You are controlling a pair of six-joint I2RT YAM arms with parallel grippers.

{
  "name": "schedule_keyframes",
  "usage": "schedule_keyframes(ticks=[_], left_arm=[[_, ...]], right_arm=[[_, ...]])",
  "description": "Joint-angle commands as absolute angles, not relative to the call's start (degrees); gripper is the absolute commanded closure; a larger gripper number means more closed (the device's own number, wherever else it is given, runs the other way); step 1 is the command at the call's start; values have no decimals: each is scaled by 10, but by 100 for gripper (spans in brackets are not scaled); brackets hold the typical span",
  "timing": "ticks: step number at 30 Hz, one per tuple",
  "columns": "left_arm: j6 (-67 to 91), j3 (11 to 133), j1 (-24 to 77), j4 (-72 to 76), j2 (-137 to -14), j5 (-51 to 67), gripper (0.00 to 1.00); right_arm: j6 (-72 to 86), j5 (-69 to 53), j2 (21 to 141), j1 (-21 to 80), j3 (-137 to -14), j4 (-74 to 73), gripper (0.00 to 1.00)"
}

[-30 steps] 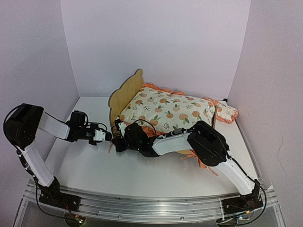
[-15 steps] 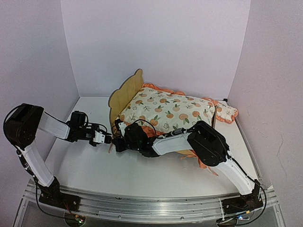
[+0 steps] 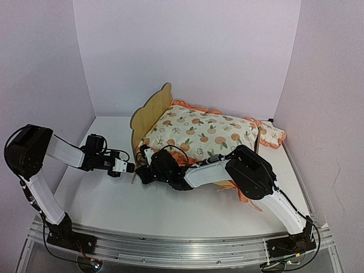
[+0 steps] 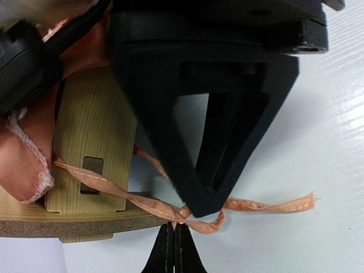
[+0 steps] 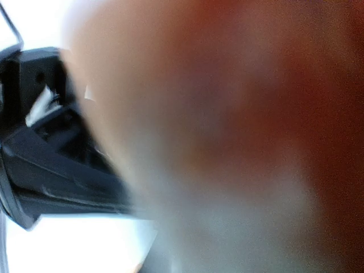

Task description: Set up the pet bed

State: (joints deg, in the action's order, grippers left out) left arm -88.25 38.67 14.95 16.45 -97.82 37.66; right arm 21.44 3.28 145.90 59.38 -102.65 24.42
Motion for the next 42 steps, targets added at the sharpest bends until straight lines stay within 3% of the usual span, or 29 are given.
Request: schedule_keyframes(ticks=[1,4,11,22,25,29,42], left_arm=[[-831,412,150,155,-960,360,100],[-822,408,151,154,-957,369,100],[-815,392,156,163,-951,380,100],[-806,390,158,174,-952,381,100],[-805,388,158,177,-952,380,100],[-792,392,159,184,-951,364,100],[-705,486,131,131,-932,231,100]], right_arm=[[246,93,1397,590,-972,252,79],[279,122,1380,610,-942,250,71],[379,162,1418,631,-953,250,64],[505,135,1503,631,-1030,267,60],[526,135,1518,631,-1036,269,68],[539,129,1514,630,-1023,271,100],[391,81,1264,614,-745,283,100]])
